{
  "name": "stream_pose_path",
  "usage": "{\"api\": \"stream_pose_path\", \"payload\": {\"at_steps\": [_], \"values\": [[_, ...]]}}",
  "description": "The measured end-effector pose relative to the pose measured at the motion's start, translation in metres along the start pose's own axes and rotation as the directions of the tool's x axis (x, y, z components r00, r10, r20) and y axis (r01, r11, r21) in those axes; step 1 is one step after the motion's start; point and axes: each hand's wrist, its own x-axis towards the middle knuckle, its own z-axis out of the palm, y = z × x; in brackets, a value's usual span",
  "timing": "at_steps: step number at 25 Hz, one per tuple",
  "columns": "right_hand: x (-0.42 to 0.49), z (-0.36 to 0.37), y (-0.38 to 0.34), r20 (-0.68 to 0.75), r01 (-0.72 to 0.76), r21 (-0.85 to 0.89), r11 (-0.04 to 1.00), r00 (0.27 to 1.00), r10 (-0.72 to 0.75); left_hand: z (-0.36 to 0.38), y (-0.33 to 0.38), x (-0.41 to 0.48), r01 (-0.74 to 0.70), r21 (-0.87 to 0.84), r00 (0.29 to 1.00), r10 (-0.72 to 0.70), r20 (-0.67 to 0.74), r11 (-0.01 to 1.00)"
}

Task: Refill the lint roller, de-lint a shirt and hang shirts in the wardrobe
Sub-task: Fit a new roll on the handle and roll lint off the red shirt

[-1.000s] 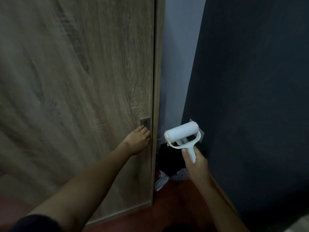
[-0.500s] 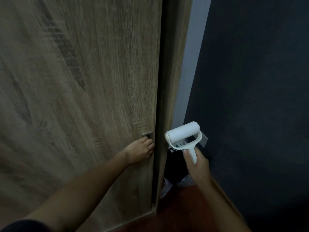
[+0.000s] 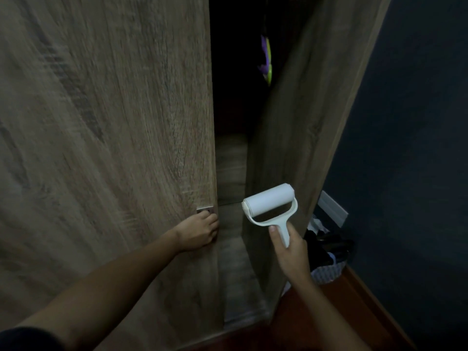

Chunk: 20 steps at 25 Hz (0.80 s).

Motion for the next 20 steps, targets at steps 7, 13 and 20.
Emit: {"api": "stream_pose_path", "payload": {"at_steps": [7,13,20], "values": [[-0.032,0.062,-0.025,0.048,0.047,-0.025,0.999,0.998,-0.046,0.024,-0.007,-0.111,0.08,-0.002,0.984,-0.079,0.157,0.997],[-0.045,0.094,-0.047,0.121,0.089,0.012,0.996,0.989,-0.09,0.037,-0.013,-0.187,0.143,-0.048,0.964,-0.128,0.233,0.989],[-0.045,0.109,-0.058,0.149,0.107,0.007,0.994,0.983,-0.107,0.049,-0.011,-0.232,0.23,-0.02,0.95,-0.22,0.224,0.973]]}}
